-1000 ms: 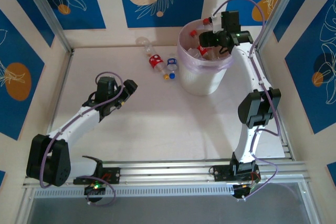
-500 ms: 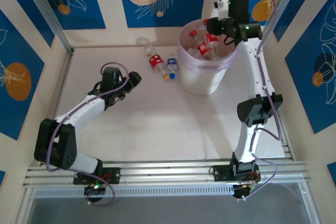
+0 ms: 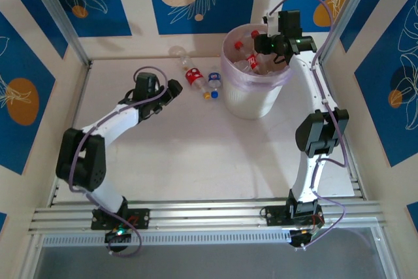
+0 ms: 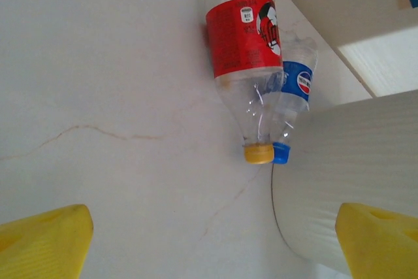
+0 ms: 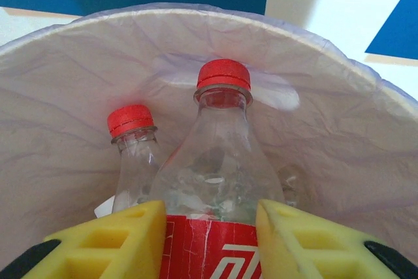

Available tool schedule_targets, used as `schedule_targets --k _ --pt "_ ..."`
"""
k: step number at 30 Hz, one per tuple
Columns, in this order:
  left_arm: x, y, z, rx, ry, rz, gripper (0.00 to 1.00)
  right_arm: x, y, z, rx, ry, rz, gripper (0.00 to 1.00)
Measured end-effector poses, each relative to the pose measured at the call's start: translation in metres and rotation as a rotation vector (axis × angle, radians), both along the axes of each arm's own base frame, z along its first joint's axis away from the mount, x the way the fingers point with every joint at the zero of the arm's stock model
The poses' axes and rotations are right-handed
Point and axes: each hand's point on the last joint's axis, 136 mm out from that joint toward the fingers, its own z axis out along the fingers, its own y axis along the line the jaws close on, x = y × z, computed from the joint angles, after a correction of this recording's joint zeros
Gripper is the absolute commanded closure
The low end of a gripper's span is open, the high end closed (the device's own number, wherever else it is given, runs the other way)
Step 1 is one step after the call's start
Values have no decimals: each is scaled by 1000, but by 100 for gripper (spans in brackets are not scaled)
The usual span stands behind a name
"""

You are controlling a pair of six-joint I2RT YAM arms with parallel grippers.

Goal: Put the plastic bottles in the bin

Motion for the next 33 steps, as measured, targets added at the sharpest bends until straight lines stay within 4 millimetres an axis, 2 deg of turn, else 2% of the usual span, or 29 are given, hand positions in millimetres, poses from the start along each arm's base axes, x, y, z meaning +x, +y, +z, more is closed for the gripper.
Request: schedule_targets --k 2,4,8,11,15,18,20,25,28,33 --pt "10 -3 -4 4 4 -1 3 -1 0 3 1 -1 0 52" --pt "22 -6 -10 21 6 -5 2 -5 0 7 0 7 2 41" --pt "46 -12 -19 46 -1 -5 1 -18 4 17 4 23 18 26" --pt "65 -14 -28 65 -4 12 0 -35 8 32 14 15 35 21" --pt "91 -23 -40 98 -14 34 0 -76 8 59 31 -21 48 18" --pt "109 -36 -45 115 -29 36 0 -107 6 71 45 -41 49 18" --pt "119 -46 -47 123 -38 33 0 -126 4 70 53 -41 46 18" --pt "141 -62 -53 159 -46 34 0 -161 -2 49 73 5 25 18" --pt "149 -66 -59 185 -43 37 2 -180 -5 37 89 33 9 18" --pt "153 -64 -76 230 -7 51 11 -209 -10 30 118 37 -17 18"
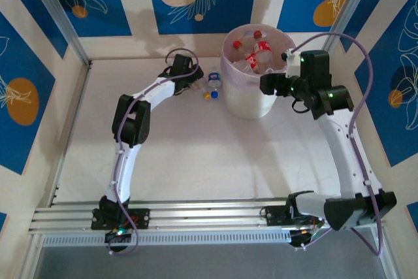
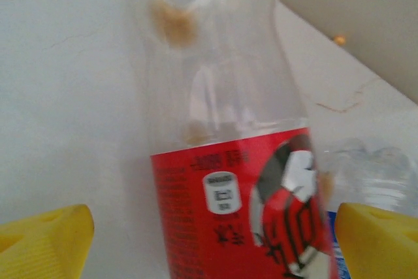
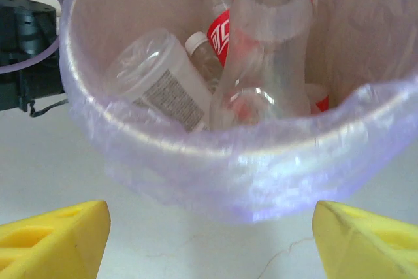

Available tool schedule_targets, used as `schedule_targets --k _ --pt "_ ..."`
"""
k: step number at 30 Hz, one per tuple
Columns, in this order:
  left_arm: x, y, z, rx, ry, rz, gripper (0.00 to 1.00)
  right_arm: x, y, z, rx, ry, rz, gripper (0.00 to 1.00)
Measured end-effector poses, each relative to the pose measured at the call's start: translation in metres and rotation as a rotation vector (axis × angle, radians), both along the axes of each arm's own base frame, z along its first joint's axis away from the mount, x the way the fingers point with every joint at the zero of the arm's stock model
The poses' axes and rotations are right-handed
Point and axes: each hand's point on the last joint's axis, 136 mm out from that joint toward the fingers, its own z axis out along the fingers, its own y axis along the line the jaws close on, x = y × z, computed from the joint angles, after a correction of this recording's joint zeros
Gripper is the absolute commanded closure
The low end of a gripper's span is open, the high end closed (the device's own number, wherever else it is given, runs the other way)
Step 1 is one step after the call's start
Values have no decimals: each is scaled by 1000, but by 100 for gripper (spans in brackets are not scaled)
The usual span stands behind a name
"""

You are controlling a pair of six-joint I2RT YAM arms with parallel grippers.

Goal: Put the plastic bottles in the bin

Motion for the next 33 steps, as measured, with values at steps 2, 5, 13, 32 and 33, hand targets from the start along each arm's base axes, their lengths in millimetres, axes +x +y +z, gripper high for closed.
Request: schedule_targets --k 2,5,13,32,33 --pt "-2 2 -4 16 14 7 14 -10 -2 0 10 -6 -11 18" --pt "-7 6 -11 43 41 18 22 -20 -5 1 19 -14 -24 19" --pt "-10 12 -16 66 55 34 38 -38 -9 -6 22 -3 -32 19" --pt "-96 9 53 -20 -61 -218 49 -57 10 -14 75 56 -1 19" --pt "-104 6 63 -37 -88 -255 51 -58 15 -14 86 63 11 19"
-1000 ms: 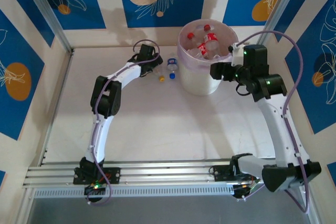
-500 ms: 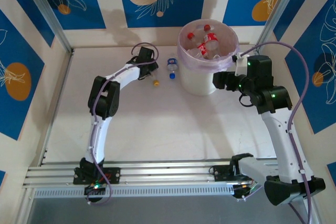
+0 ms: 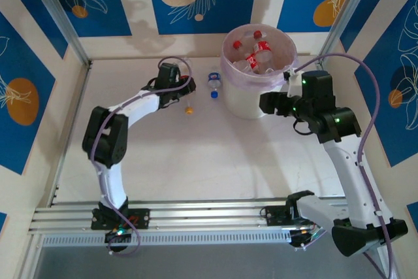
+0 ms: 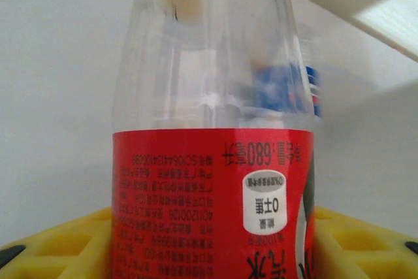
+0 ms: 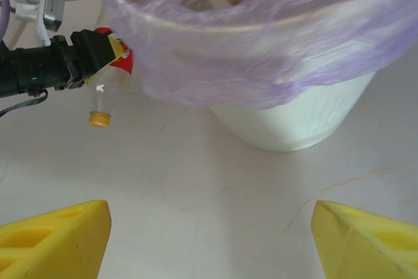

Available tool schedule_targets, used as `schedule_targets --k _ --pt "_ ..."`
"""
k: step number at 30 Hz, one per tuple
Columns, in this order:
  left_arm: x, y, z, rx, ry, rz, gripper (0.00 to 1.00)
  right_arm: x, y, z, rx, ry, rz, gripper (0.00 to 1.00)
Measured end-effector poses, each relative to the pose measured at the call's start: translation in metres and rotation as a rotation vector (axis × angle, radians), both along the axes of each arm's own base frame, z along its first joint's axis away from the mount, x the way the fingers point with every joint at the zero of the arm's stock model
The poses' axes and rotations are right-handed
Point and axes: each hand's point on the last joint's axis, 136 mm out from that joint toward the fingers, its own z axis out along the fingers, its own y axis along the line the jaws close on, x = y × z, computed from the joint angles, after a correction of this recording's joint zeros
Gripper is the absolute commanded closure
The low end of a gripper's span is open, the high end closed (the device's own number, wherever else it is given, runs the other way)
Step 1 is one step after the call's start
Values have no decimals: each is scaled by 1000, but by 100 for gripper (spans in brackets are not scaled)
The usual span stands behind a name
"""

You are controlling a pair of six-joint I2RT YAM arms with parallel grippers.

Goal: Put the plastic bottles in the bin

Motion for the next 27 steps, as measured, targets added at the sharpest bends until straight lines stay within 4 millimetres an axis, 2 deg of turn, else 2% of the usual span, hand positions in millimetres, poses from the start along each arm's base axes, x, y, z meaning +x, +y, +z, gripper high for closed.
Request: schedule_targets --k 4,8,13,17,24,27 --pt "-34 -9 23 -50 -95 -148 57 -1 31 -2 51 27 61 19" --pt "-66 -15 24 -71 -152 -281 63 7 75 -7 126 60 129 18" --pt "-103 -17 26 -109 -206 -394 62 17 135 -19 220 115 184 13" --pt "-129 -13 47 -132 -276 -441 60 25 176 -34 242 156 203 10" --pt "-161 -2 99 -144 -442 -470 59 63 209 -48 281 148 165 10" --pt "-165 7 105 -132 -469 -439 59 77 223 -49 295 138 172 10"
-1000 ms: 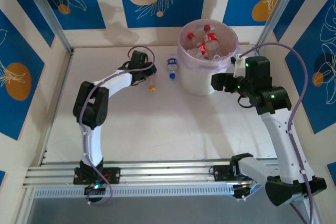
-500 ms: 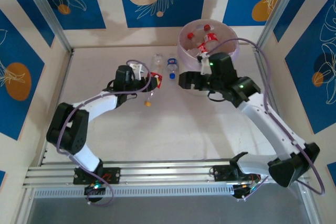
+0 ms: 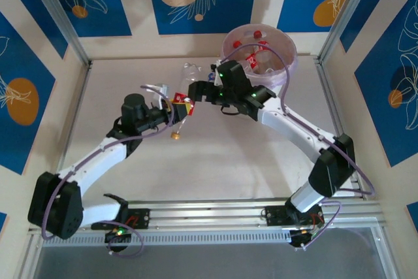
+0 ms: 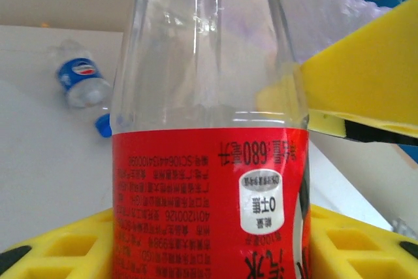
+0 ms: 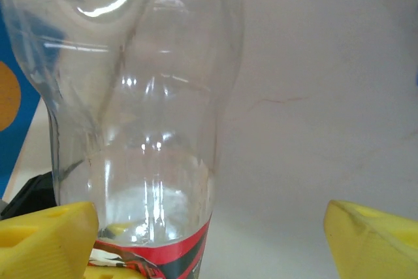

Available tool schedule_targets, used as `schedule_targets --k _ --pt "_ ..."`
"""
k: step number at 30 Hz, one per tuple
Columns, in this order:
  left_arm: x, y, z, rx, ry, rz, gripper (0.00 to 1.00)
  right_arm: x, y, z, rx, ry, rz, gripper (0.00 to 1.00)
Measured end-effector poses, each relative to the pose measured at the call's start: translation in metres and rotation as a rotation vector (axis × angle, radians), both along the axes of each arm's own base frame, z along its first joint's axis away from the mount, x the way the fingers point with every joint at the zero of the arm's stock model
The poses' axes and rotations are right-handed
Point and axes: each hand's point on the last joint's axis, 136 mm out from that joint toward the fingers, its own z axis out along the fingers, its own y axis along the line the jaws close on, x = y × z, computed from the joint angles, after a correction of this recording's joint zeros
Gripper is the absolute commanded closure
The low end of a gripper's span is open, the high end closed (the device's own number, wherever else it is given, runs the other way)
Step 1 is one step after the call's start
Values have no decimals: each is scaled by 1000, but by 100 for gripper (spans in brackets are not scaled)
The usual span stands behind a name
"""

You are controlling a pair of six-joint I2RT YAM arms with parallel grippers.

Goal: Put the plastic bottles in the bin

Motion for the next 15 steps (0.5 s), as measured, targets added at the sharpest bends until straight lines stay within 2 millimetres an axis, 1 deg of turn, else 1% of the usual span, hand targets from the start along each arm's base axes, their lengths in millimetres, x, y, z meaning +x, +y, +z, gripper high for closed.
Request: schedule_targets --k 4,7,10,13,15 --pt "3 9 -5 10 1 42 59 10 16 2 17 -15 13 10" --pt "0 7 -8 9 8 29 59 20 26 8 42 -40 19 10" --pt "0 2 -4 -9 -3 10 59 27 36 8 59 -49 25 11" --pt "3 -1 -4 -25 -2 7 59 30 41 4 62 -43 33 14" --pt "5 -2 -6 -32 4 9 59 31 45 0 64 -32 39 19"
